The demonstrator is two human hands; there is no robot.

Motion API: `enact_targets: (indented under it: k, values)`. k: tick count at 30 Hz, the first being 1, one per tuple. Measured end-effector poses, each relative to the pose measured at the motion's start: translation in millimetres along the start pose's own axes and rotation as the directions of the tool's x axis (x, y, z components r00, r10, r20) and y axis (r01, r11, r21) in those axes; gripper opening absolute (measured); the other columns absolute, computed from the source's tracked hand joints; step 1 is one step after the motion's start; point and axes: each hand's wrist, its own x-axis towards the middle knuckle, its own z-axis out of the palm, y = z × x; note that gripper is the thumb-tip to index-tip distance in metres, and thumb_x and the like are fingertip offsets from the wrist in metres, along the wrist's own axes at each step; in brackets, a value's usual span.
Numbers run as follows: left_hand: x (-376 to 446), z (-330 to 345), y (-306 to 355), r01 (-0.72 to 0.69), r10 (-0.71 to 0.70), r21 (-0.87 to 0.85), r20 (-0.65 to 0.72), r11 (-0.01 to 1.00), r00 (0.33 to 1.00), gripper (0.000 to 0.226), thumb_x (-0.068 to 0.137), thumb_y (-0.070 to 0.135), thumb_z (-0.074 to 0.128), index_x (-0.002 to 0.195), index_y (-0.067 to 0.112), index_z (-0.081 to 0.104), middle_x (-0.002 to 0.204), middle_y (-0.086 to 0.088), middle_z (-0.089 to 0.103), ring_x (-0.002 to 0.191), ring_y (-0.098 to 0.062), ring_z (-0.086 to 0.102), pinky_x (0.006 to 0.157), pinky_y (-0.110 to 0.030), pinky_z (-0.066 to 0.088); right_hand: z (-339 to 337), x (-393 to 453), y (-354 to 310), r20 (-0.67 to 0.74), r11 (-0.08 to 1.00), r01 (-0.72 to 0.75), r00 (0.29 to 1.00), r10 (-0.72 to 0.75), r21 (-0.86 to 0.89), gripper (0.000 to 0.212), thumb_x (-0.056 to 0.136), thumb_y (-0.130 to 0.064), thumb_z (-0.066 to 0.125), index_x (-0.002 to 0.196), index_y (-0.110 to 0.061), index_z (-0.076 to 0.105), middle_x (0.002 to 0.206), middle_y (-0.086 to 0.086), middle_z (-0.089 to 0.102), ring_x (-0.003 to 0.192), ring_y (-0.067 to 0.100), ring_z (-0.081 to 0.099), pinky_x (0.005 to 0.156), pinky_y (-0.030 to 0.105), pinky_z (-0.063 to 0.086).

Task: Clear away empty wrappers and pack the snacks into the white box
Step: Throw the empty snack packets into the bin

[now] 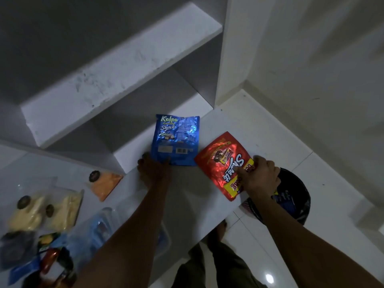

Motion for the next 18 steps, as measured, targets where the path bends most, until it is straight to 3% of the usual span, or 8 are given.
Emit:
enact_targets:
  k: [4,7,11,14,16,18]
  values:
    - [3.7,0.6,-4.0,-0.013,0.012,-0.068,-0.015,0.998,1.000,0.055,0.071,0.016,0.081,0.118,-0.001,0.058,0.121,-0.023,0.055,0.111,-0.038,0.052,0.092,-0.042,0.041,0.8,-2.0,-6.6,-0.023,0.999,-0.039,0.999,0.039,0.009,0.058,0.072,-0.057,0.076,0.114,-0.019,0.064,0.119,0.011,0.055,0.118,0.033,0.044,0.095,0.048,0.037]
    - [4.9,-4.3,-4.6,-0.037,0.037,-0.062,0.001,0.997,0.999,0.042,0.078,0.021,0.075,0.113,0.002,0.064,0.113,-0.016,0.064,0.105,-0.033,0.061,0.084,-0.036,0.045,3.6,-6.6,-9.7,-0.032,0.995,-0.078,0.996,0.080,0.066,0.046,0.076,-0.053,0.075,0.107,-0.020,0.067,0.110,0.009,0.063,0.111,0.032,0.052,0.092,0.046,0.039]
    - [3.5,-20.9,1.4,-0.130,0.128,-0.063,-0.027,0.990,0.991,0.027,0.088,0.027,0.064,0.103,0.007,0.072,0.098,-0.015,0.071,0.089,-0.029,0.067,0.073,-0.030,0.044,-9.6,-24.4,-15.2,-0.030,0.930,-0.122,0.989,0.141,0.345,0.040,0.083,-0.050,0.068,0.110,-0.021,0.068,0.098,0.011,0.071,0.086,0.027,0.066,0.078,0.034,0.052]
    - [-11.6,-42.7,18.8,-0.182,0.169,-0.223,-0.074,0.958,0.983,0.027,0.085,0.024,0.065,0.102,0.006,0.074,0.095,-0.020,0.070,0.086,-0.035,0.065,0.077,-0.034,0.049,-38.8,-39.1,-29.1,-0.022,0.873,-0.091,0.993,0.116,0.479,0.032,0.091,-0.035,0.067,0.110,-0.009,0.070,0.091,0.008,0.072,0.071,0.018,0.063,0.063,0.021,0.044]
    - [-25.5,-55.1,28.1,-0.239,0.214,-0.370,-0.106,0.898,0.971,0.025,0.083,0.023,0.067,0.099,0.005,0.075,0.091,-0.019,0.070,0.082,-0.035,0.066,0.077,-0.043,0.055,-64.0,-49.8,-38.3,-0.070,0.855,-0.050,0.993,0.100,0.515,0.031,0.093,-0.034,0.065,0.109,-0.008,0.072,0.091,0.009,0.073,0.073,0.021,0.065,0.064,0.021,0.043]
    - [-36.6,-64.9,41.7,-0.270,0.262,-0.407,-0.078,0.872,0.962,0.021,0.086,0.023,0.068,0.098,0.007,0.075,0.092,-0.016,0.071,0.083,-0.032,0.066,0.078,-0.045,0.057,-87.8,-56.3,-44.4,-0.138,0.849,-0.020,0.985,0.109,0.528,0.032,0.093,-0.036,0.065,0.110,-0.010,0.073,0.094,0.013,0.075,0.076,0.023,0.066,0.069,0.025,0.047]
